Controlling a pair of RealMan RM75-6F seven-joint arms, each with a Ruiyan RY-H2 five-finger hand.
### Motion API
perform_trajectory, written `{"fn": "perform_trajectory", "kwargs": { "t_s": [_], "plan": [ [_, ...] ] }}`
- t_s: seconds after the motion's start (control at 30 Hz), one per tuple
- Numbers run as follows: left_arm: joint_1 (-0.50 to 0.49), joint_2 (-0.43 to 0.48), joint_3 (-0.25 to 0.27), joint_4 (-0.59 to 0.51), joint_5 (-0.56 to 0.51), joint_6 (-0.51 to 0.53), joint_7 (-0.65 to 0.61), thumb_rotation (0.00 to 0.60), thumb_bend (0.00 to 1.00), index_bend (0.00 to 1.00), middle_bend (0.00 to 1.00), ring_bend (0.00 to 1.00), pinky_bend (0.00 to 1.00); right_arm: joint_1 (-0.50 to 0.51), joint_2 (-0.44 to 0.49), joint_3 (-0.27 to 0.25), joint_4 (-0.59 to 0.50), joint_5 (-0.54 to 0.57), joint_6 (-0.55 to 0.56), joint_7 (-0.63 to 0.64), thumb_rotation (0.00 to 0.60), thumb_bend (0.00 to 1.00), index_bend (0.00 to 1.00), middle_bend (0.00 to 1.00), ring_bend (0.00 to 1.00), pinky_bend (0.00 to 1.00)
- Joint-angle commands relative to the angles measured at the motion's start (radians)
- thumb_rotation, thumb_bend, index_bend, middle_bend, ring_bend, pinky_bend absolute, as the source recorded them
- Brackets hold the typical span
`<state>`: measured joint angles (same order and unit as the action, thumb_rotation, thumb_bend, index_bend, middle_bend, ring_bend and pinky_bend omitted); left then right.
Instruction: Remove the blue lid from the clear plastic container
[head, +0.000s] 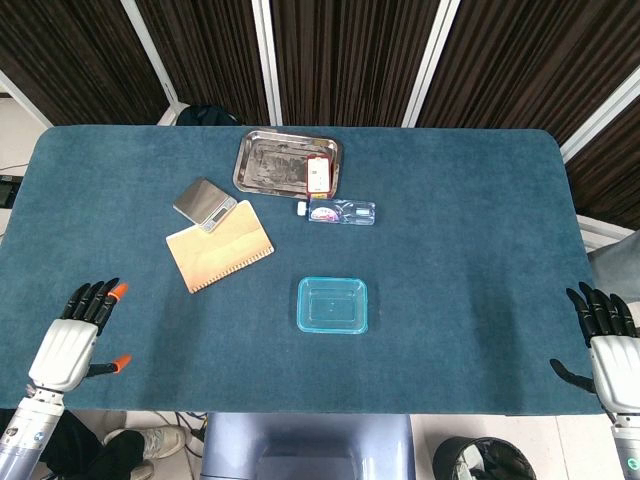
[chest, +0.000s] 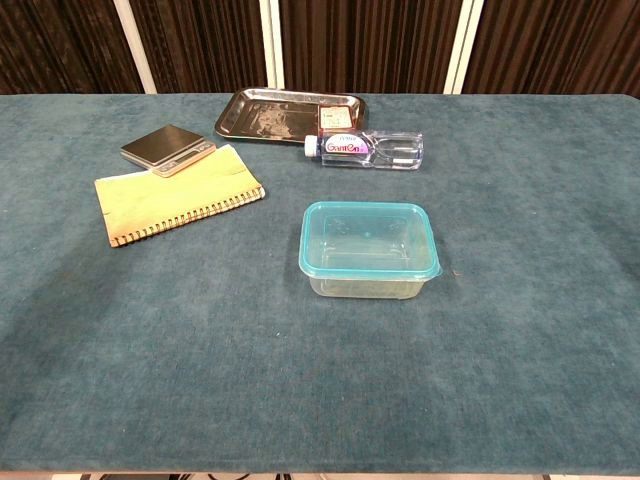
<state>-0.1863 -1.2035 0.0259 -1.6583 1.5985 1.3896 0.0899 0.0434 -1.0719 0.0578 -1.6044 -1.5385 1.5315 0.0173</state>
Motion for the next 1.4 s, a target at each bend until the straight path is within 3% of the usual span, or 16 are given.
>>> {"fn": "perform_trajectory", "kwargs": {
  "t_s": [0.03, 0.27, 0.53, 0.83, 1.13, 1.4],
  "plan": [
    [-0.007, -0.007, -0.005, -0.014, -0.005, -0.008, 0.005, 0.6, 0.0, 0.0, 0.0, 0.0, 0.0, -0.002, 0.004, 0.0, -0.001, 0.0, 0.004, 0.004, 0.6, 0.24, 0.0, 0.0, 0.0, 0.0],
    [-0.061, -0.019, -0.062, -0.136, -0.11, -0.102, -0.056, 0.6, 0.0, 0.0, 0.0, 0.0, 0.0, -0.003, 0.014, -0.003, -0.001, 0.002, -0.005, 0.026, 0.6, 0.24, 0.0, 0.0, 0.0, 0.0],
    [-0.219, -0.125, -0.18, -0.181, -0.304, -0.296, 0.026, 0.6, 0.0, 0.0, 0.0, 0.0, 0.0, -0.002, 0.015, -0.004, -0.013, 0.014, -0.018, 0.02, 0.6, 0.24, 0.0, 0.0, 0.0, 0.0],
    [-0.378, -0.301, -0.243, -0.1, -0.537, -0.447, 0.126, 0.6, 0.0, 0.0, 0.0, 0.0, 0.0, 0.003, 0.01, 0.002, -0.013, 0.035, -0.033, 0.008, 0.6, 0.24, 0.0, 0.0, 0.0, 0.0],
    [-0.48, -0.452, -0.264, 0.006, -0.621, -0.474, 0.184, 0.6, 0.0, 0.0, 0.0, 0.0, 0.0, 0.01, 0.008, 0.008, -0.017, 0.052, -0.05, 0.004, 0.6, 0.24, 0.0, 0.0, 0.0, 0.0],
    [-0.548, -0.546, -0.282, 0.084, -0.641, -0.522, 0.159, 0.6, 0.0, 0.0, 0.0, 0.0, 0.0, 0.011, 0.009, 0.006, -0.029, 0.055, -0.056, 0.009, 0.6, 0.24, 0.0, 0.0, 0.0, 0.0]
  ]
}}
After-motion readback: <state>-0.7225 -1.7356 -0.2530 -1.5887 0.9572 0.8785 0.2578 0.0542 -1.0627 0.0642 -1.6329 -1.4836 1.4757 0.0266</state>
